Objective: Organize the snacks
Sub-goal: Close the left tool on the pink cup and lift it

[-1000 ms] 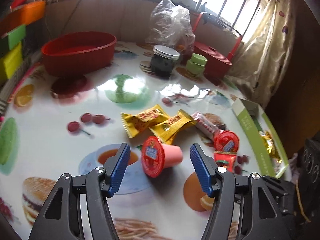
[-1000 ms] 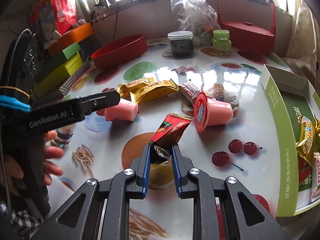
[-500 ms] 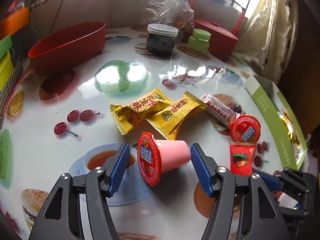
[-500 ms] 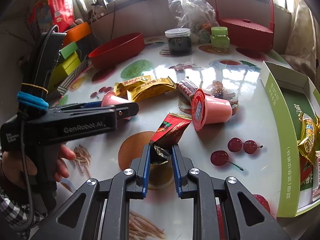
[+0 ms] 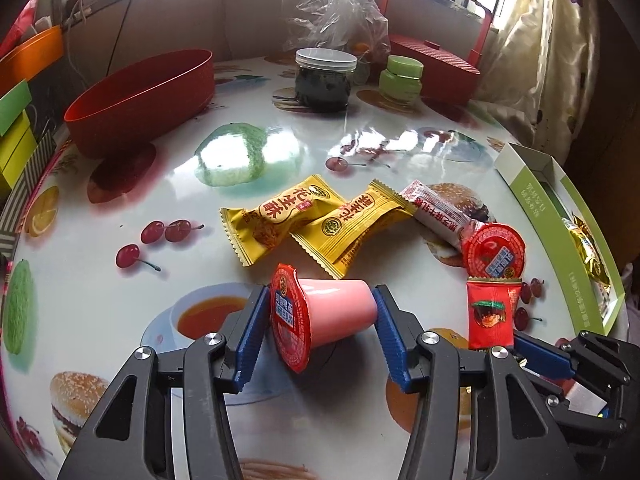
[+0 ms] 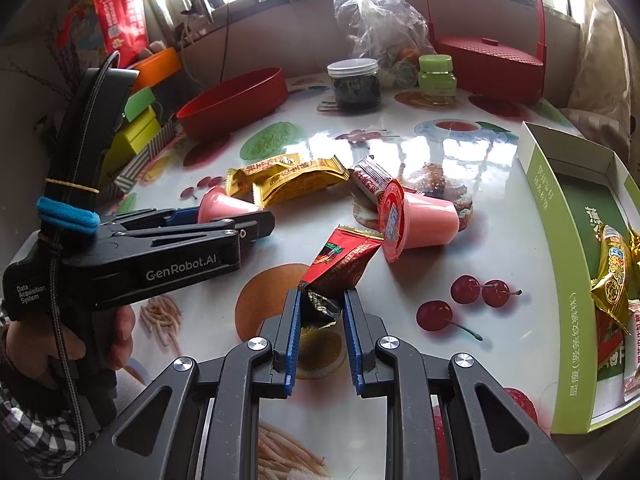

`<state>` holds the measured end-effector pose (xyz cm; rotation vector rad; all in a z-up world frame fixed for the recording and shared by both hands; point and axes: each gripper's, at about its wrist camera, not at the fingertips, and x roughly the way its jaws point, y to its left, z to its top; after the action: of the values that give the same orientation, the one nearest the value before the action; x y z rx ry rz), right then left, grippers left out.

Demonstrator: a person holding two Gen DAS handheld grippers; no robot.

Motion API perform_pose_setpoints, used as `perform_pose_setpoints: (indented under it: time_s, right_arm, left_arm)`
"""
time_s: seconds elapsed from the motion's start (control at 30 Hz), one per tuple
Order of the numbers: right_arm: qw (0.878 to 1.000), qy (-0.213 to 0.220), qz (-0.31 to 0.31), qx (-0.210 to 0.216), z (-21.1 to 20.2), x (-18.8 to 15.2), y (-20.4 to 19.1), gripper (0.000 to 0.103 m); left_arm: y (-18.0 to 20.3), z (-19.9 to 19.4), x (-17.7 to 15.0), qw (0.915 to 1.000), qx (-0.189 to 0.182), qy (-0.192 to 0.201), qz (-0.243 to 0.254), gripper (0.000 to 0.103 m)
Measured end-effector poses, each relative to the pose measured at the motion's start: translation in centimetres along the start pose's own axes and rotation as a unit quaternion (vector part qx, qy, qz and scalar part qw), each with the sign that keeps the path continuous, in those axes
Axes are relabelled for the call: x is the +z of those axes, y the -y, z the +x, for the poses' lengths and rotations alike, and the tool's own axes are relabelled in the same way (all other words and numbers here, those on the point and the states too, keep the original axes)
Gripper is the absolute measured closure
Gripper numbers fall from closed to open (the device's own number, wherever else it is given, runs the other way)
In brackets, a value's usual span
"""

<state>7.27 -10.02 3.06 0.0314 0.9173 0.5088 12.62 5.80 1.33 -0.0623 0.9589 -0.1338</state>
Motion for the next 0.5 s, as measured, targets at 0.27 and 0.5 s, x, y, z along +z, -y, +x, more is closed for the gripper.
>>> perform_pose_setpoints:
  time_s: [0.27, 0.5]
  right_arm:
    - [1.000, 0.011, 0.001, -0.001, -0.9, 0.0, 0.1, 0.083]
    - [0.999, 0.029, 0.009, -0.013, -2.6, 0.1, 0.9, 0.083]
  left_arm:
    - [0.4, -1.4, -0.3, 0.9999, -0.004, 0.012, -0.002, 0.050]
    - [1.4, -3.4, 0.1, 0.9993, -0.016, 0.032, 0.007, 0.051]
